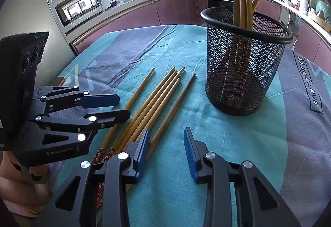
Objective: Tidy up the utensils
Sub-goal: 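Close the right tool on one chopstick while the left tool grasps another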
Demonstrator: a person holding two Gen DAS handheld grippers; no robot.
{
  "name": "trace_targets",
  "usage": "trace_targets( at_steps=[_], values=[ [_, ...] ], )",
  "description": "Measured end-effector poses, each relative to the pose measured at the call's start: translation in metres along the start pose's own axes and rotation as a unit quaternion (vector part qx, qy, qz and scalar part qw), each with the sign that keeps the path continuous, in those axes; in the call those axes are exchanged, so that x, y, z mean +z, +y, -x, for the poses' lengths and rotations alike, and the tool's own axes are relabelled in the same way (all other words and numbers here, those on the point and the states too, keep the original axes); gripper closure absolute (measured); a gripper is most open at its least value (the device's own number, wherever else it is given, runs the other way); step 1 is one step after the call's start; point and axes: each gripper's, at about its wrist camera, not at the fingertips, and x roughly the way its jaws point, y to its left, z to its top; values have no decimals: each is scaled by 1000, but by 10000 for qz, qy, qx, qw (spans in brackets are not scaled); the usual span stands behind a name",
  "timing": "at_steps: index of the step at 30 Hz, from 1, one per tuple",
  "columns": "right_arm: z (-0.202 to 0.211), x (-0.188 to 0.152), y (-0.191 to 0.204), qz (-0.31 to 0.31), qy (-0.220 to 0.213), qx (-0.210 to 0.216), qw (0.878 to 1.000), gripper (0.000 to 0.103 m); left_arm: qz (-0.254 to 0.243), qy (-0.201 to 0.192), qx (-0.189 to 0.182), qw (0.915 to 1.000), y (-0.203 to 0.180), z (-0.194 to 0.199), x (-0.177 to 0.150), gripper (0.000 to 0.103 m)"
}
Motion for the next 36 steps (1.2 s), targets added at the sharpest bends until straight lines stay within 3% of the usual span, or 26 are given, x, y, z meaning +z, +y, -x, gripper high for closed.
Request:
trace_targets(
  at_steps=[15,21,29,36],
  values=[
    [-7,8,1,77,17,-138,9999,73,107,-10,-5,9999,1,-9,10,77],
    [-12,14,-2,26,-72,-244,9997,86,156,-18,42,9999,0,-14,16,77],
    [-14,16,-7,-136,-100,-194,9997,91,288,-56,201,9994,0,-19,21,87],
    [-9,14,-20,-506,-82,158,9986,97,538,-64,133,9984,2,-16,19,96]
  ],
)
